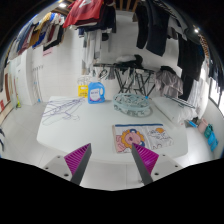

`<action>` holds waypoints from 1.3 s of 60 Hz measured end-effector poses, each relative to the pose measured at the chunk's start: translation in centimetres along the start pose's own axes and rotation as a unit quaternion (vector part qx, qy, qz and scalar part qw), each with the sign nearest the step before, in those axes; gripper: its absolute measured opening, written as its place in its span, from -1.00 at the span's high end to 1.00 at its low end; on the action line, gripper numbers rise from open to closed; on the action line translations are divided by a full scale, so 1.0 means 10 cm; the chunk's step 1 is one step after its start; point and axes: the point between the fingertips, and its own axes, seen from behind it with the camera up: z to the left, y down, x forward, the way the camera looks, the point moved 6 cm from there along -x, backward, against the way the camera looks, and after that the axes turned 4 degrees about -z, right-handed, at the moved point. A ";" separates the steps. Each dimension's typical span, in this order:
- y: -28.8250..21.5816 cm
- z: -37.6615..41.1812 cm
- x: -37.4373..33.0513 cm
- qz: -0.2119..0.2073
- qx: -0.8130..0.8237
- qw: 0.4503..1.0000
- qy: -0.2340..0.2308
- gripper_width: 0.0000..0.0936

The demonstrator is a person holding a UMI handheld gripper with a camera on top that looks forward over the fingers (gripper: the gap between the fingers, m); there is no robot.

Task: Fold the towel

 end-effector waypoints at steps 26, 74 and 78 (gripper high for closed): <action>0.29 -0.19 2.06 0.027 0.006 1.000 0.005 -0.83; -0.47 -1.11 2.17 0.054 0.051 0.997 -0.030 0.97; -0.60 -1.47 2.07 0.041 0.053 0.998 -0.021 0.96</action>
